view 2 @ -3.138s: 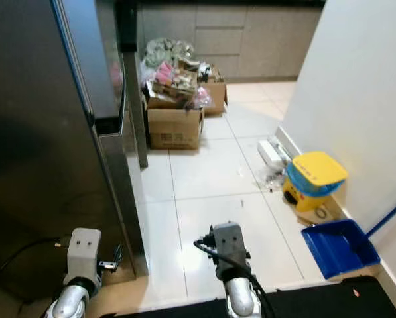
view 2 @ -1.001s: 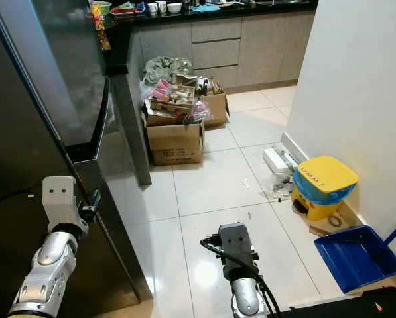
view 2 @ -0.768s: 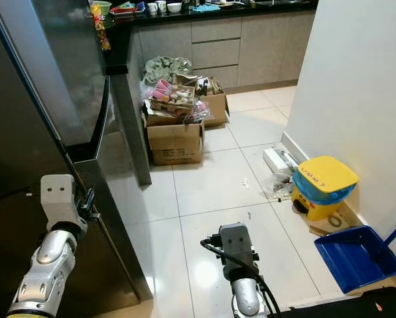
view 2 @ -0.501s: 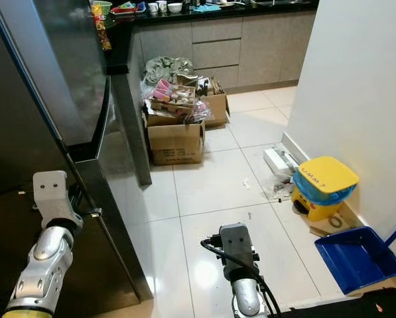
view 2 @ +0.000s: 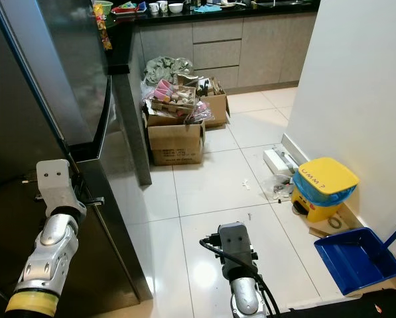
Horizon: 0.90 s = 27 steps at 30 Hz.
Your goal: Restocking fridge
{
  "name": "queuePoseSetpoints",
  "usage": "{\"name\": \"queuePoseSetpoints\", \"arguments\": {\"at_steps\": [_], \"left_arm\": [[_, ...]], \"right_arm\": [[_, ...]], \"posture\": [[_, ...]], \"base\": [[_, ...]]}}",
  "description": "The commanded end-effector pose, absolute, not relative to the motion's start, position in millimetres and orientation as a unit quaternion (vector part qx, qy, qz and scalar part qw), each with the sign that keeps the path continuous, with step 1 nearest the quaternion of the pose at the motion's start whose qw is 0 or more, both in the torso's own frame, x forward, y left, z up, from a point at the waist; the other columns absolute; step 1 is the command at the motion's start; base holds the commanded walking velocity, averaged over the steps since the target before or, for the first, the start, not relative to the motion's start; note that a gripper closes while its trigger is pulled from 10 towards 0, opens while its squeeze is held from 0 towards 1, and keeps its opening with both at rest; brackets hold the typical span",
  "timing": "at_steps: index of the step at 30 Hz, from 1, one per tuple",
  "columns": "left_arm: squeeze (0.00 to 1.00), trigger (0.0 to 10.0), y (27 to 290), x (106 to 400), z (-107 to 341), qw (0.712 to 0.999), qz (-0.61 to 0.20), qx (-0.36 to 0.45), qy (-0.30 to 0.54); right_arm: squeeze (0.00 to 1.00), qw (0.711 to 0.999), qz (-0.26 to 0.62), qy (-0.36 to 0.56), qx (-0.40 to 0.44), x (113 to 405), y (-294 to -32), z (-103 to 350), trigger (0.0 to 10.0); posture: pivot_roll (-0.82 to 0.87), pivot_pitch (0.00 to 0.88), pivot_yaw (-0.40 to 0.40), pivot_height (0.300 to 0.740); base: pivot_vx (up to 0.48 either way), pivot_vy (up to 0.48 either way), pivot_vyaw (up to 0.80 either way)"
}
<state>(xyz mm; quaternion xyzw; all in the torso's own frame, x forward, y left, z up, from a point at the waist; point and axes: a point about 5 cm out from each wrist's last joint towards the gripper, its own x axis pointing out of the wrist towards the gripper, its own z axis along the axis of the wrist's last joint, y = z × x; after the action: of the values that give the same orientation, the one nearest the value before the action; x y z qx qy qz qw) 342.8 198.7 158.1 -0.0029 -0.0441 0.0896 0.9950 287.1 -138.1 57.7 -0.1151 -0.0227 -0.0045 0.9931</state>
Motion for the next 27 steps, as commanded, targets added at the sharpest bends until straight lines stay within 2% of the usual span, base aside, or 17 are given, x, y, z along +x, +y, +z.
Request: {"name": "queuePoseSetpoints", "arguments": {"at_steps": [1, 9, 10, 11, 12, 19, 26, 27], "left_arm": [[0.00, 10.0, 206, 343, 157, 0.994, 0.099, 0.009, -0.042], [0.00, 10.0, 204, 347, 157, 0.994, 0.098, 0.010, -0.038], [0.63, 10.0, 201, 349, 157, 0.995, 0.093, 0.003, -0.035], [0.63, 10.0, 201, 349, 157, 0.995, 0.093, 0.003, -0.035], [1.00, 10.0, 200, 350, 157, 0.995, 0.089, 0.000, -0.036], [1.00, 10.0, 194, 353, 158, 0.997, 0.071, -0.011, -0.035], [1.00, 10.0, 162, 355, 156, 0.999, 0.002, -0.035, -0.021], [0.00, 10.0, 149, 355, 156, 0.998, -0.022, -0.046, -0.021]], "right_arm": [[0.00, 0.993, -0.001, -0.035, -0.111, 288, -136, 61, 10.0], [0.00, 0.993, -0.002, -0.035, -0.110, 288, -136, 61, 10.0], [0.00, 0.993, -0.001, -0.035, -0.111, 288, -136, 60, 10.0], [0.00, 0.993, -0.001, -0.035, -0.111, 288, -136, 60, 10.0], [0.00, 0.993, -0.001, -0.035, -0.111, 288, -136, 61, 10.0], [0.00, 0.993, -0.001, -0.035, -0.111, 287, -136, 61, 10.0], [0.00, 0.993, 0.000, -0.035, -0.111, 287, -136, 60, 10.0], [0.00, 0.993, 0.001, -0.035, -0.111, 287, -135, 60, 10.0]], "posture": [[-0.09, 0.070, 0.072, 0.740], [-0.09, 0.071, 0.073, 0.740], [-0.09, 0.071, 0.073, 0.740], [-0.09, 0.071, 0.073, 0.740], [-0.09, 0.071, 0.073, 0.740], [-0.10, 0.070, 0.072, 0.740], [-0.09, 0.066, 0.069, 0.740], [-0.09, 0.065, 0.068, 0.740]], "base": [[0.000, 0.000, 0.00], [0.000, 0.000, 0.00], [0.000, 0.000, 0.00], [0.000, 0.000, 0.00], [0.000, 0.000, 0.00], [0.000, 0.000, 0.00], [0.000, 0.000, 0.00], [0.000, 0.000, 0.00]]}}
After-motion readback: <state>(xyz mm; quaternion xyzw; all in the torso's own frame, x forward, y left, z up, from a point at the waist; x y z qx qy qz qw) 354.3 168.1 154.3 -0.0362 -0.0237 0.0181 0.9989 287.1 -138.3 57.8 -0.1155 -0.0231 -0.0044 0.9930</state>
